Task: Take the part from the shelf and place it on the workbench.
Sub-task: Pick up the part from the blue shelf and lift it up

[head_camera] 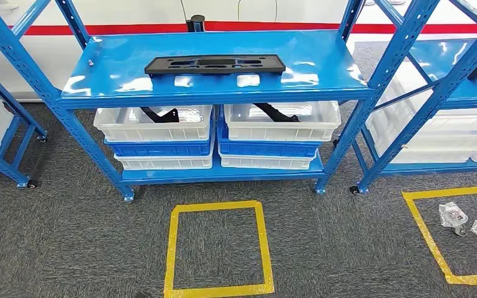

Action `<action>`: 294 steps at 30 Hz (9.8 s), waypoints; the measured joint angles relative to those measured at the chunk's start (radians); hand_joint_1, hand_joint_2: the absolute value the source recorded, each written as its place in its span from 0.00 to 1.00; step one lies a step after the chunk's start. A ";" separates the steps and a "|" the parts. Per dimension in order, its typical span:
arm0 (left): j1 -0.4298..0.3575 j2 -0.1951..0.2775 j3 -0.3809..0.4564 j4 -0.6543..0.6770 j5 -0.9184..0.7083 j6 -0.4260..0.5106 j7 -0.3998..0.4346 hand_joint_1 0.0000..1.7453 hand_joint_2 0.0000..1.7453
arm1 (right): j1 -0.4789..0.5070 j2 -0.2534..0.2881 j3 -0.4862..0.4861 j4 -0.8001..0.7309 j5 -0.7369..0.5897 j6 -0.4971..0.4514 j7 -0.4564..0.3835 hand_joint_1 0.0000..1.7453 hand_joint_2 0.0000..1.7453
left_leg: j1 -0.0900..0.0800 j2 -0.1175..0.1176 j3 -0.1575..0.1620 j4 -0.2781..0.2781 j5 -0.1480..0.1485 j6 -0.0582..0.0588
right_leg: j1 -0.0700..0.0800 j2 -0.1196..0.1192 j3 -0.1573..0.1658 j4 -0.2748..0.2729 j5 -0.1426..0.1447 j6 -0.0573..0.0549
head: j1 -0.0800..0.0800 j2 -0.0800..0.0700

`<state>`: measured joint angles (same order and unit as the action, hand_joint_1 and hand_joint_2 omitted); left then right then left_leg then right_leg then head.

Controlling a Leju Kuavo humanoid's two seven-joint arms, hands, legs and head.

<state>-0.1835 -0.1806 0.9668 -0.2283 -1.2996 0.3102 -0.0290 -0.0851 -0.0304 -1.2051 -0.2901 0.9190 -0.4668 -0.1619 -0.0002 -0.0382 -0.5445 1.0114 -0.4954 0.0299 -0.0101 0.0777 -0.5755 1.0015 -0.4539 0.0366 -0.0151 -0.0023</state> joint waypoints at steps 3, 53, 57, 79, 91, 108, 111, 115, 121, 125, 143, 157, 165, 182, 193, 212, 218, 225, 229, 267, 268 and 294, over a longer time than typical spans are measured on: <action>-0.009 -0.006 0.028 0.002 0.056 -0.022 -0.106 0.00 1.00 | 0.016 -0.011 0.041 -0.100 -0.169 0.025 -0.144 0.00 1.00 | -0.004 -0.001 -0.002 0.000 0.001 0.002 | -0.004 -0.001 0.000 0.001 0.000 0.001 | 0.001 0.000; -0.044 -0.040 0.117 0.011 0.104 -0.050 -0.225 0.00 1.00 | -0.586 -0.322 0.948 -0.815 -0.335 0.147 -0.245 0.00 1.00 | -0.010 0.001 -0.006 -0.001 0.009 0.010 | -0.012 0.002 -0.006 0.003 0.007 0.010 | 0.004 0.000; -0.044 -0.044 0.115 0.011 0.096 -0.046 -0.220 0.00 0.25 | -0.674 -0.264 1.100 -0.827 -0.293 0.133 -0.202 0.00 1.00 | -0.009 -0.003 -0.008 -0.001 0.011 0.009 | -0.011 -0.001 -0.007 0.003 0.007 0.010 | 0.005 0.000; -0.056 -0.050 0.092 0.011 0.096 -0.037 -0.207 0.00 0.00 | -0.787 -0.080 1.412 -0.786 -0.352 0.119 -0.160 0.00 1.00 | -0.009 -0.007 -0.011 -0.001 0.012 0.009 | -0.010 -0.006 -0.010 0.003 0.007 0.010 | 0.005 0.000; -0.052 -0.042 0.091 0.011 0.116 -0.037 -0.203 0.00 0.00 | -0.646 -0.152 1.291 -0.990 -0.408 0.045 -0.201 0.00 1.00 | -0.010 -0.006 -0.012 0.003 0.010 0.011 | -0.014 -0.005 -0.010 0.001 0.008 0.011 | 0.004 0.000; -0.038 -0.041 0.091 0.011 0.120 -0.029 -0.197 0.00 0.00 | -0.534 -0.178 1.207 -1.165 -0.374 0.022 -0.190 0.00 1.00 | 0.027 0.041 0.055 -0.015 -0.042 -0.016 | -0.036 -0.084 -0.083 0.028 0.045 0.081 | 0.021 0.000; -0.039 -0.041 0.091 0.011 0.119 -0.029 -0.192 0.00 0.00 | -0.519 -0.179 1.202 -1.170 -0.364 0.021 -0.191 0.00 1.00 | 0.027 0.046 0.064 -0.015 -0.056 -0.034 | -0.030 -0.079 -0.073 0.027 0.034 0.030 | 0.014 0.000; -0.044 -0.043 0.090 0.011 0.117 -0.030 -0.189 0.00 0.00 | -0.513 -0.178 1.201 -1.181 -0.356 0.019 -0.193 0.00 1.00 | 0.030 0.046 -0.033 0.160 -0.079 -0.044 | -0.028 -0.071 -0.042 0.026 0.010 -0.006 | 0.005 0.000; -0.039 -0.042 0.090 0.011 0.117 -0.031 -0.186 0.00 0.00 | -0.503 -0.172 1.201 -1.182 -0.347 0.016 -0.194 0.00 1.00 | 0.007 0.042 -0.165 0.167 -0.019 -0.004 | -0.006 -0.058 0.019 0.023 -0.039 -0.028 | 0.003 0.000; -0.040 -0.039 0.090 0.011 0.116 -0.031 -0.183 0.00 0.00 | -0.491 -0.169 1.200 -1.182 -0.340 0.015 -0.193 0.00 1.00 | -0.023 0.021 -0.120 0.022 0.086 0.040 | 0.001 -0.049 0.051 0.012 -0.064 -0.013 | 0.007 0.000; -0.044 -0.048 0.090 0.011 0.119 -0.039 -0.179 0.00 0.00 | -0.481 -0.189 1.186 -1.193 -0.332 0.017 -0.193 0.00 1.00 | -0.015 0.022 0.000 -0.014 0.011 0.029 | -0.003 -0.074 -0.036 -0.005 0.041 0.021 | 0.006 0.000; -0.048 -0.047 0.090 0.011 0.134 -0.051 -0.177 0.00 0.00 | -0.454 -0.189 1.173 -1.207 -0.306 0.013 -0.191 0.00 1.00 | -0.020 0.027 0.008 -0.035 0.005 0.045 | -0.008 -0.070 -0.034 0.005 0.048 0.027 | 0.006 0.000; -0.045 -0.048 0.090 0.011 0.140 -0.052 -0.177 0.00 0.00 | -0.433 -0.195 1.168 -1.211 -0.300 0.021 -0.187 0.00 1.00 | -0.006 0.032 0.044 -0.044 0.001 0.040 | -0.015 -0.072 -0.178 0.250 -0.035 0.050 | 0.014 0.000; -0.044 -0.046 0.091 0.011 0.150 -0.052 -0.184 0.00 0.00 | -0.425 -0.204 1.162 -1.218 -0.289 0.038 -0.180 0.00 1.00 | 0.008 0.035 -0.143 0.127 -0.005 -0.018 | -0.019 -0.072 0.046 -0.007 -0.033 -0.018 | 0.007 0.000; -0.045 -0.042 0.091 0.011 0.160 -0.052 -0.191 0.00 0.00 | -0.447 -0.197 1.174 -1.211 -0.278 0.047 -0.174 0.00 1.00 | -0.007 0.028 -0.051 -0.014 0.062 0.040 | -0.011 -0.073 -0.070 0.244 -0.131 0.009 | 0.011 0.000; -0.037 -0.040 0.091 0.011 0.176 -0.036 -0.204 0.00 0.00 | -0.449 -0.234 1.273 -1.168 -0.085 0.316 -0.109 0.00 1.00 | -0.015 0.021 0.006 -0.025 0.007 0.028 | 0.010 -0.076 -0.026 -0.013 0.034 -0.005 | 0.008 0.000; -0.023 -0.037 0.091 0.011 0.190 -0.031 -0.219 0.00 0.00 | -0.492 -0.265 1.389 -1.104 -0.004 0.430 -0.098 0.00 1.00 | -0.015 0.022 0.006 -0.025 0.009 0.024 | 0.010 -0.076 -0.025 -0.012 0.034 -0.006 | 0.009 0.000; -0.008 -0.034 0.093 0.011 0.210 -0.028 -0.233 0.00 0.00 | -0.583 -0.269 1.546 -1.025 0.015 0.537 -0.093 0.00 1.00 | -0.017 0.023 0.006 -0.025 0.009 0.024 | 0.008 -0.076 -0.025 -0.012 0.034 -0.006 | 0.009 0.000; 0.003 -0.030 0.095 0.011 0.223 -0.022 -0.242 0.00 0.00 | -0.667 -0.260 1.646 -0.956 -0.006 0.573 -0.093 0.00 1.00 | -0.019 0.022 0.006 -0.025 0.009 0.024 | 0.007 -0.076 -0.025 -0.012 0.034 -0.006 | 0.009 0.000; 0.017 -0.044 0.101 0.011 0.244 -0.008 -0.247 0.00 0.00 | -0.928 0.059 2.027 -0.288 -0.158 0.399 -0.066 0.00 1.00 | -0.019 0.023 0.007 -0.025 0.009 0.023 | 0.007 -0.075 -0.025 -0.012 0.034 -0.006 | 0.009 0.000; 0.017 -0.044 0.099 0.011 0.242 -0.009 -0.245 0.00 0.00 | -0.928 0.065 2.028 -0.275 -0.158 0.397 -0.066 0.00 1.00 | -0.019 0.023 0.007 -0.025 0.009 0.023 | 0.007 -0.075 -0.025 -0.012 0.034 -0.006 | 0.009 0.000; 0.018 -0.044 0.090 0.011 0.244 -0.017 -0.242 0.00 0.00 | -0.944 0.120 2.042 -0.112 -0.134 0.350 -0.007 0.68 1.00 | -0.019 0.024 0.008 -0.025 0.009 0.023 | 0.007 -0.075 -0.025 -0.012 0.034 -0.006 | 0.009 0.000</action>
<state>-0.1656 -0.2251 1.0571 -0.2171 -1.0552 0.2928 -0.2708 -1.0288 0.0896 0.8373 -0.4022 0.7848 -0.1171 -0.1684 -0.0194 -0.0145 -0.5370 0.9864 -0.4860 0.0534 -0.0032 0.0024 -0.6007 0.9891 -0.4201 0.0310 -0.0061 -0.0023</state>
